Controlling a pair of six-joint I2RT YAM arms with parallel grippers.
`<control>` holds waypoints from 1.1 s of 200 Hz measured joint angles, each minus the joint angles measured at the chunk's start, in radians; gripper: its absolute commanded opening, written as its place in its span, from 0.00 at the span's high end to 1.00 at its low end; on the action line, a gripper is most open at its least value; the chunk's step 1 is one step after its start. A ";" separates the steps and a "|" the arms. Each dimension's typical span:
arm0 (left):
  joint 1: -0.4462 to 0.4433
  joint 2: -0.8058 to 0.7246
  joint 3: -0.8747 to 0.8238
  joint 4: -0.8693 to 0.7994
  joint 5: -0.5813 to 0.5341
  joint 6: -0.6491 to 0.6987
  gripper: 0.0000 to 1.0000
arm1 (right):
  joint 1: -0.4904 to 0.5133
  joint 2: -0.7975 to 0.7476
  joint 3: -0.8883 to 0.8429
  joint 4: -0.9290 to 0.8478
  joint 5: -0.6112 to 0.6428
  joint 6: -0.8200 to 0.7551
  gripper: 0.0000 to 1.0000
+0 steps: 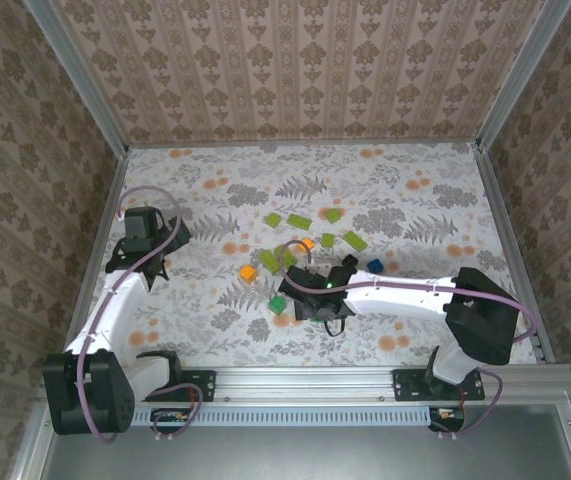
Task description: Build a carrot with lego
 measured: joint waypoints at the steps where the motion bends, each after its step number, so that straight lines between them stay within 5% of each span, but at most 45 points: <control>1: 0.000 0.000 0.000 0.000 0.000 0.000 0.01 | 0.000 0.001 0.000 0.002 0.000 0.000 0.32; 220: 0.000 -0.006 0.000 -0.022 0.001 0.000 0.01 | -0.047 0.090 -0.049 0.127 -0.033 0.075 0.54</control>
